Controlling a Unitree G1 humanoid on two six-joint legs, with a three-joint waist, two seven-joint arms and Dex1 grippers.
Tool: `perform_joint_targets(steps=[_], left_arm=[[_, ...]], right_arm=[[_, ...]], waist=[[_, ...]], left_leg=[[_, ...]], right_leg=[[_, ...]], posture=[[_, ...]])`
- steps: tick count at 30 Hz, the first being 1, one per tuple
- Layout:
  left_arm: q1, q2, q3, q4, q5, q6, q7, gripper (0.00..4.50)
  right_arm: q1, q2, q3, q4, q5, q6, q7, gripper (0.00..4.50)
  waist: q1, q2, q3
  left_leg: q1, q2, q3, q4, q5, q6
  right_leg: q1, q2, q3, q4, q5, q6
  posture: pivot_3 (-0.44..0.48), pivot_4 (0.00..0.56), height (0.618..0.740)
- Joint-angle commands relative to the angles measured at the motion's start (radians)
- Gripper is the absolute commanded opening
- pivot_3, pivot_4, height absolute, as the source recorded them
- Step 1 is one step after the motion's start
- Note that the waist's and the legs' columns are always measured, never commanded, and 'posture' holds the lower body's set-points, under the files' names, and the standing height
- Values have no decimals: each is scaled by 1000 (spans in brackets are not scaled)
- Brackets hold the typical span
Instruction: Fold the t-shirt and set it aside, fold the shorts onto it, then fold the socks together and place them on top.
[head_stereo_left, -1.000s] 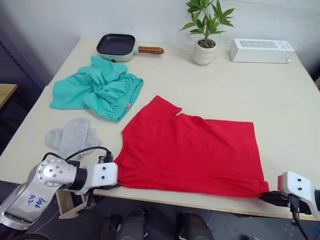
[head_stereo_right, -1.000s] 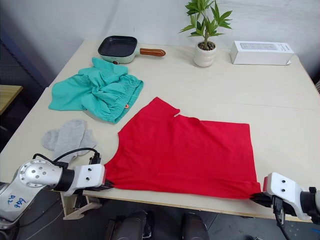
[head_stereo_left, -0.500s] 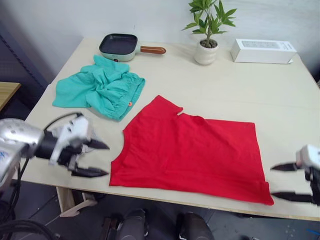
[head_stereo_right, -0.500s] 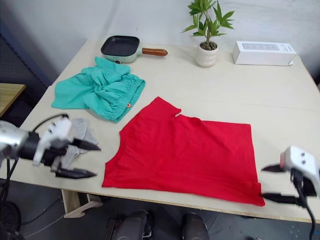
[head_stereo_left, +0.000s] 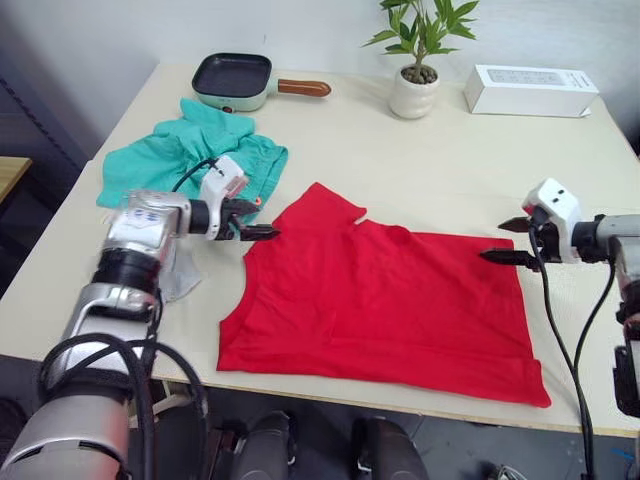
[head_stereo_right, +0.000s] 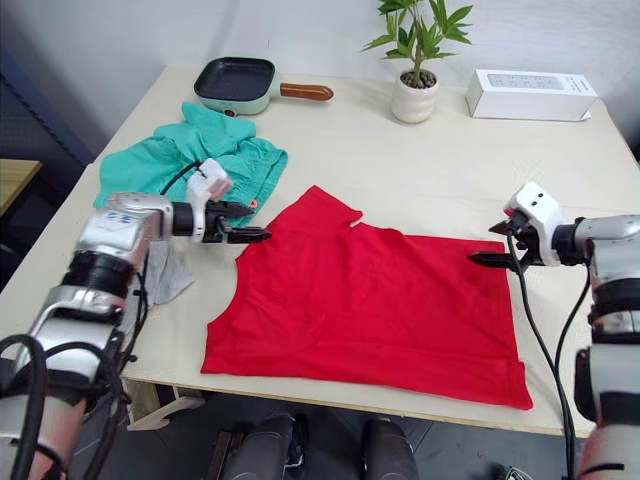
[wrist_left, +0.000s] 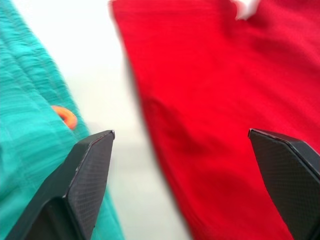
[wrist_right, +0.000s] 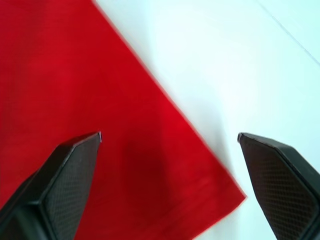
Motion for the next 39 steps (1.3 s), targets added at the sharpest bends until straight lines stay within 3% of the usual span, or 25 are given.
perform_joint_targets(steps=[1, 11, 15, 18, 25, 31, 39], left_arm=[[-104, -67, 7, 174, 70, -141, 101, 4497], [-179, -168, 23, 440, 176, -217, 236, 4497], [-172, -183, 28, 459, 201, -210, 244, 4500], [-174, -195, 52, 462, 198, -206, 237, 3878], [-190, -201, 95, 469, 204, -231, 272, 1814], [-188, -199, 133, 471, 200, -255, 292, 31], [-167, -186, 193, 447, 174, -338, 248, 31]], right_arm=[[-78, 1, 16, 117, -64, -31, -57, 4457], [-128, 37, 14, 228, -125, 27, -100, 4457], [-120, 40, 11, 233, -137, 29, -102, 3497], [-118, 35, 9, 234, -141, 33, -99, 2462], [-117, -4, -1, 233, -149, 7, -98, 68], [-105, -12, -16, 224, -137, -30, -67, 0], [-34, -3, -82, 190, -91, -112, -34, 0]], waist=[[0, 0, 0], [-8, 0, 0], [-7, 0, 0], [-5, 0, 0], [-1, 0, -1], [-3, 0, -1], [-3, -1, -1]], left_leg=[[0, 0, 0, 0, 0, 0], [1, 0, 1, 3, 0, 0], [2, 0, 1, 6, 0, 0], [3, 0, 1, 7, 0, 0], [3, -1, 1, 7, 0, 0], [2, -2, 1, 7, 0, 0], [2, -1, 1, 7, 0, 0]], right_leg=[[0, 0, 0, 1, 0, 0], [-2, -1, 1, 6, 0, 0], [0, -1, 1, 8, 0, 0], [1, -1, 2, 8, 0, 0], [1, -1, 2, 8, 0, 0], [0, -2, 1, 8, 0, 0], [0, -1, 1, 8, 0, 0]], posture=[[0, 150, 740], [0, 150, 740], [0, 150, 740], [0, 150, 740], [0, 150, 740], [0, 150, 740], [0, 150, 740]])
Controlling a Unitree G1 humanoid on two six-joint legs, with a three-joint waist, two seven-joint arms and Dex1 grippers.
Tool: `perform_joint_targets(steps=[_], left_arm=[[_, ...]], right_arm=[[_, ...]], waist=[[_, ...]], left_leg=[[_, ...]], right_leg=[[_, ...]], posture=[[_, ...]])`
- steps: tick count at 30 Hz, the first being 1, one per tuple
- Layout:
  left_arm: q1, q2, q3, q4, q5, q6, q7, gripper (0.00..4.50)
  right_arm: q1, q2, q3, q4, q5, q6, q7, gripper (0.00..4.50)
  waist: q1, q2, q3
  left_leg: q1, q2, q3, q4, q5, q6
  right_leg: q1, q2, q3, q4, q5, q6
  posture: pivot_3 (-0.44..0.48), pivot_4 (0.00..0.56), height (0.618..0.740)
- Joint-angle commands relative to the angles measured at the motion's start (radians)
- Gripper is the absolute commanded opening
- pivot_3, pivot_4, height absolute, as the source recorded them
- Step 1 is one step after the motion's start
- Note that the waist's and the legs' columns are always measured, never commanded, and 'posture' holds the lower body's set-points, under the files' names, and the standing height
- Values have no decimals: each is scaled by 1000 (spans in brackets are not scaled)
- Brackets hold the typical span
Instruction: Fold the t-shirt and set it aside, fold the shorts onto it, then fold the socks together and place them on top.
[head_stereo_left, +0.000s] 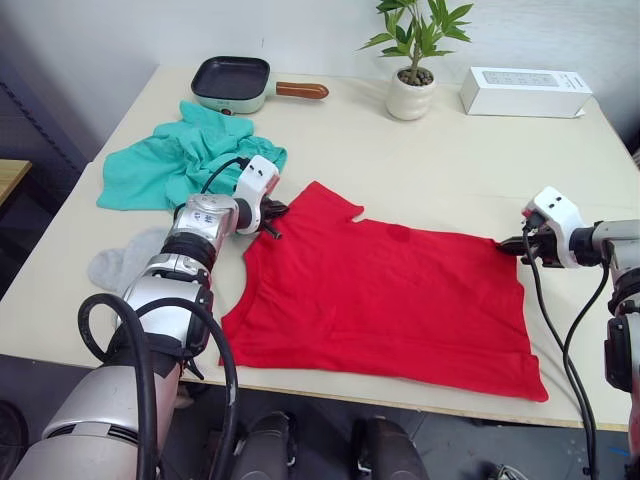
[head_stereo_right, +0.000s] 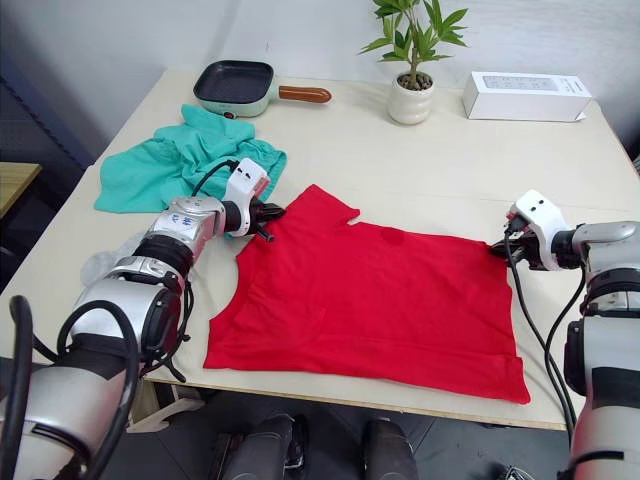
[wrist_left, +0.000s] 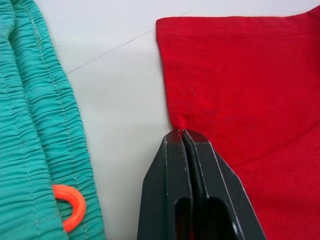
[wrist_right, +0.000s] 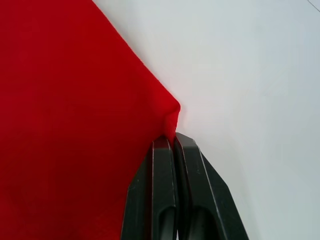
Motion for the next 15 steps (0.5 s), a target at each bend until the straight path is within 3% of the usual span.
perform_joint_targets(steps=[1, 7, 15], left_arm=[[-8, 21, 35, -23, -23, -49, -31, 31], [-16, 43, 49, -38, -19, -93, -64, 31], [6, 95, 21, -126, -12, -144, -206, 31]], right_arm=[[34, -20, -39, -27, 38, -33, 20, 0], [78, -31, -106, -52, 101, -41, 29, 0], [138, -77, -188, -150, 196, -15, 116, 0]], waist=[[0, 0, 0], [0, 0, 0], [0, 0, 0]], left_leg=[[0, 0, 0, 0, 0, 0], [0, 0, 0, 0, 0, 0], [-1, 0, 0, 0, 0, 0]], right_leg=[[0, 0, 0, 0, 0, 0], [0, 0, 0, 0, 0, 0], [-1, 0, 0, 0, 0, 0]], posture=[[0, 150, 740], [0, 150, 740], [0, 150, 740]])
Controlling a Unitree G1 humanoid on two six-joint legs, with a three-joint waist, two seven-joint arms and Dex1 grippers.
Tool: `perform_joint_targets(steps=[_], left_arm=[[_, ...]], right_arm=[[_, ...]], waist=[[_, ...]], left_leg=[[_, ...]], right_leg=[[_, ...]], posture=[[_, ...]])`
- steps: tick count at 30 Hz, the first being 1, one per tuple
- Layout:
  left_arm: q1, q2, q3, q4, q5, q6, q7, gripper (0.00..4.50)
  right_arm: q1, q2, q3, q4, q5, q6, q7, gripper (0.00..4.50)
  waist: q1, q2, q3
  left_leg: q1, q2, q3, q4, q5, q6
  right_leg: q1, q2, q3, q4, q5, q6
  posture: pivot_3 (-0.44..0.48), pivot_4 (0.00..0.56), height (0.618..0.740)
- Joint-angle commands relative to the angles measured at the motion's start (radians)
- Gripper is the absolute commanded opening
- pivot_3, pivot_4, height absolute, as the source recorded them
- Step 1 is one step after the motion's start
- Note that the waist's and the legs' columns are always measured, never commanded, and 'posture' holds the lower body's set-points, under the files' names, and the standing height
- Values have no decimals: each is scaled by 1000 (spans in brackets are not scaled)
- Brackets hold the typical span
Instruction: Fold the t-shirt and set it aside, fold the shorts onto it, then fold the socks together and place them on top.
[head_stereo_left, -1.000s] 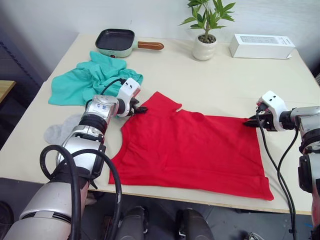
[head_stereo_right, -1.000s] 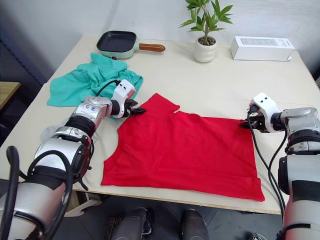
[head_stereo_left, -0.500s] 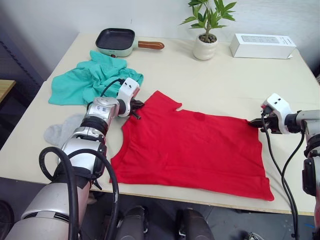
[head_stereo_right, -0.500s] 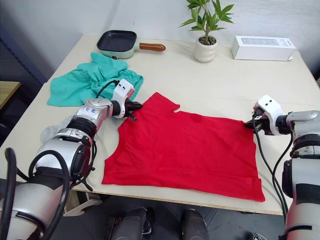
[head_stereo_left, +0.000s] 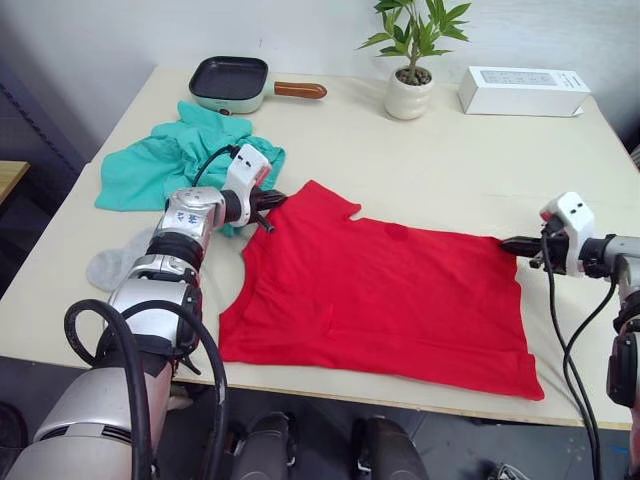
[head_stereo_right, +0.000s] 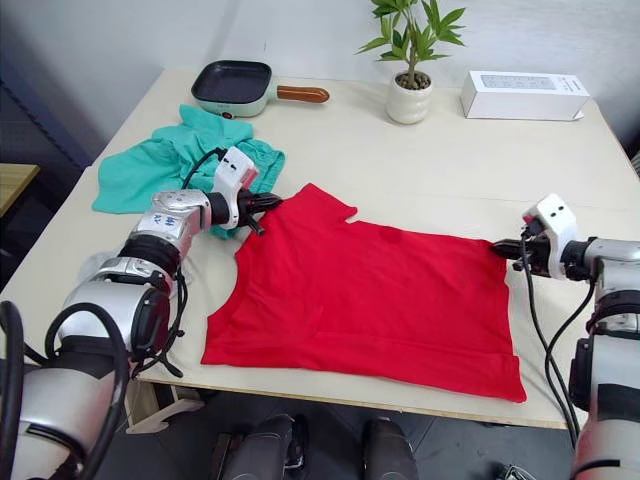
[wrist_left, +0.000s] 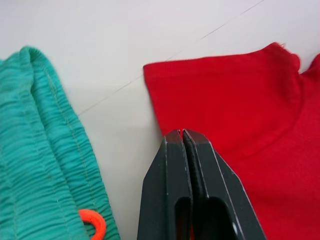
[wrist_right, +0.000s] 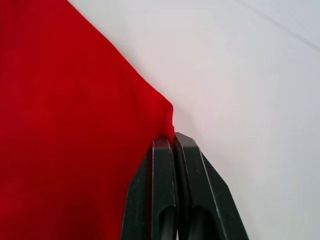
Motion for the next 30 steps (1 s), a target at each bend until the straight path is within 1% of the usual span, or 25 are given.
perform_joint_targets(steps=[1, 5, 9, 13, 15, 17, 20, 22, 27, 30], left_arm=[[14, 36, -1, -94, -16, -16, -72, 31], [90, 65, -12, -228, -24, 7, -135, 31], [233, 105, -21, -482, -48, 89, -182, 31], [372, 126, -17, -704, -73, 188, -172, 31], [414, 124, -12, -767, -87, 229, -154, 31], [425, 117, -6, -787, -103, 280, -133, 31], [367, 96, 6, -730, -121, 329, -84, 641], [314, 87, -6, -666, -112, 315, -69, 1245], [95, 13, -31, -281, -61, 168, 12, 2816], [23, -26, -38, -123, -36, 97, 56, 3731]], right_arm=[[45, -47, -46, -89, 62, 11, 59, 0], [144, -70, -82, -208, 121, 53, 109, 0], [309, -92, -131, -387, 193, 122, 130, 0], [478, -90, -180, -539, 244, 181, 99, 0], [531, -82, -188, -582, 251, 187, 75, 0], [554, -72, -185, -609, 255, 191, 53, 0], [550, -65, -161, -610, 241, 172, 33, 0], [540, -63, -147, -600, 233, 157, 30, 0], [487, -57, -111, -571, 221, 136, 27, 0], [474, -57, -102, -571, 224, 134, 27, 0]], waist=[[0, 0, 0], [0, 0, 0], [1, 0, 0], [3, 0, 0], [4, 0, 0], [4, 0, 0], [4, 0, 0], [6, 0, 0], [8, 0, 0], [7, 0, 0]], left_leg=[[0, 0, 0, 0, 0, 0], [0, 0, 0, 0, 0, 0], [0, 0, 0, 0, 0, 0], [1, 1, -1, 1, 0, 0], [1, 1, -1, 1, 0, 0], [2, 1, -1, 2, 0, 1], [2, 1, -1, 3, 1, 2], [2, 1, -2, 4, 1, 2], [3, 0, -2, 3, 1, 2], [2, -1, -2, 2, 1, 2]], right_leg=[[0, 0, 0, 0, 0, 0], [0, 0, 0, 0, 0, 0], [0, 0, 1, 1, 0, 0], [1, 0, 1, 0, 0, 0], [2, 0, 1, 0, 0, 0], [3, 0, 0, 0, 0, 0], [4, 0, 1, 1, 0, 0], [5, 0, 0, 1, 0, 0], [5, -1, -1, 0, 0, 1], [5, -1, -1, 0, 1, 1]], posture=[[0, 150, 740], [0, 150, 740], [0, 150, 740], [0, 150, 740], [0, 150, 740], [0, 150, 740], [0, 150, 740], [0, 150, 740], [0, 150, 740], [0, 150, 740]])
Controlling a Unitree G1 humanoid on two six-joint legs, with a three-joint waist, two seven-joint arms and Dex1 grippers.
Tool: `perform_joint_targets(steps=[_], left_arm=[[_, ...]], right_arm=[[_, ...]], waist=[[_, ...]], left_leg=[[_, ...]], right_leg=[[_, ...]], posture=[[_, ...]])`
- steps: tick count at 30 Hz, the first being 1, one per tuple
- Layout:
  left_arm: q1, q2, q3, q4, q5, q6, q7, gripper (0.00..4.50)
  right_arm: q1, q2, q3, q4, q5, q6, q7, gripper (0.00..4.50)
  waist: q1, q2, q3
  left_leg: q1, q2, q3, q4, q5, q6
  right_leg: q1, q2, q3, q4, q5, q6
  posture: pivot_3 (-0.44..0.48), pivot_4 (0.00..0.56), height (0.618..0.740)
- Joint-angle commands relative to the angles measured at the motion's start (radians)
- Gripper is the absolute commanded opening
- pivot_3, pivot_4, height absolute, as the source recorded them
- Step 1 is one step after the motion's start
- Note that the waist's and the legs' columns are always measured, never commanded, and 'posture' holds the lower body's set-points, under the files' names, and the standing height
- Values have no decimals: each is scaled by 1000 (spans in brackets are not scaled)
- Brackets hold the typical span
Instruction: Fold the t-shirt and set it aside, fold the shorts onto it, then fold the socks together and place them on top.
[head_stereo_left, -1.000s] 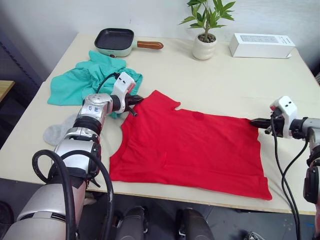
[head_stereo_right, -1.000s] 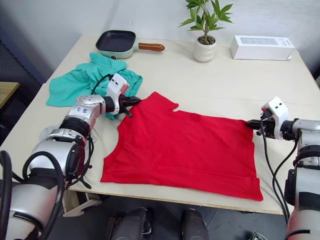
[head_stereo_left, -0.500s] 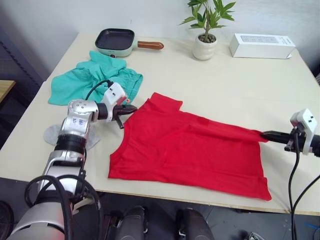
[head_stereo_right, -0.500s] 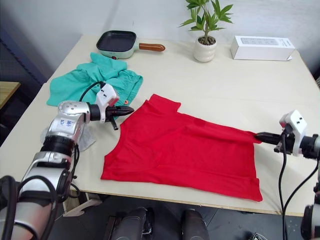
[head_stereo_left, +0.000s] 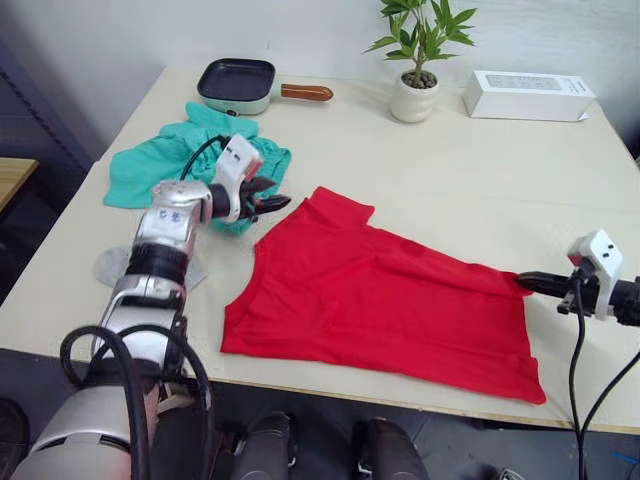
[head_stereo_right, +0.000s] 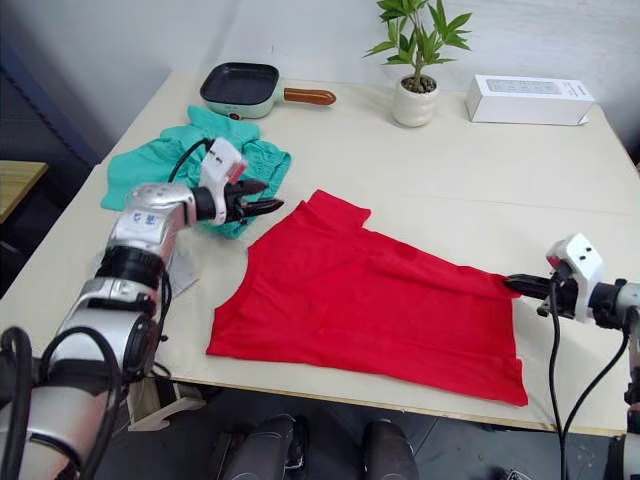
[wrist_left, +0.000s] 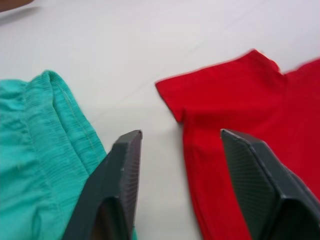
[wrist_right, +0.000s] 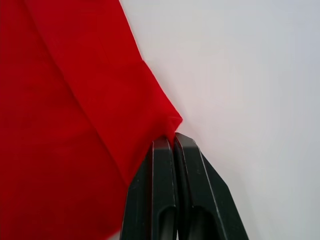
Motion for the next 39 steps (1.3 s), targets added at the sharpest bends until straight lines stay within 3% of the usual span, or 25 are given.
perform_joint_targets(steps=[1, 6, 14, 17, 28, 35, 39], left_arm=[[-54, -28, -9, 147, 36, -78, 53, 4047], [-83, -64, -30, 260, 96, -111, 160, 4047], [-110, -118, 60, 298, 53, -87, 166, 4047], [-111, -128, 61, 306, 68, -89, 180, 3472], [-95, -131, 58, 314, 100, -121, 194, 36], [-91, -87, 76, 304, 91, -187, 158, 11], [-85, -43, 93, 292, 71, -211, 56, 11]], right_arm=[[-8, -11, -10, -4, 8, -15, 1, 0], [8, -19, -19, -38, 22, -13, 0, 0], [80, -19, -46, -128, 56, 13, -18, 0], [99, -20, -49, -153, 64, 24, -26, 0], [135, -16, -60, -211, 85, 53, -45, 0], [133, -15, -59, -212, 87, 58, -50, 0], [124, -11, -54, -208, 85, 57, -53, 0]], waist=[[-1, 0, 0], [-6, 0, 0], [-1, -1, 0], [-1, -1, 0], [-1, -1, 0], [-4, -1, 0], [-4, -1, 0]], left_leg=[[0, 0, 0, -1, 0, 0], [-1, 0, 1, -2, 0, 0], [-1, -1, 0, 0, 0, 0], [-1, -1, 0, -1, 0, 0], [-1, -1, 0, -1, 0, 0], [-1, -1, 0, -1, 0, 0], [-1, -1, 1, -1, 0, 0]], right_leg=[[0, 0, 0, 0, 0, 0], [-3, 0, 0, 0, 0, 0], [-3, -1, 0, 1, 0, 0], [-3, -1, 0, 1, 0, 0], [-3, 0, 1, 1, 0, 0], [-3, 0, 1, 1, 0, 0], [-3, 0, 1, 1, 0, 0]], posture=[[0, 150, 740], [0, 150, 740], [0, 150, 740], [0, 150, 740], [0, 150, 740], [0, 150, 740], [0, 150, 740]])
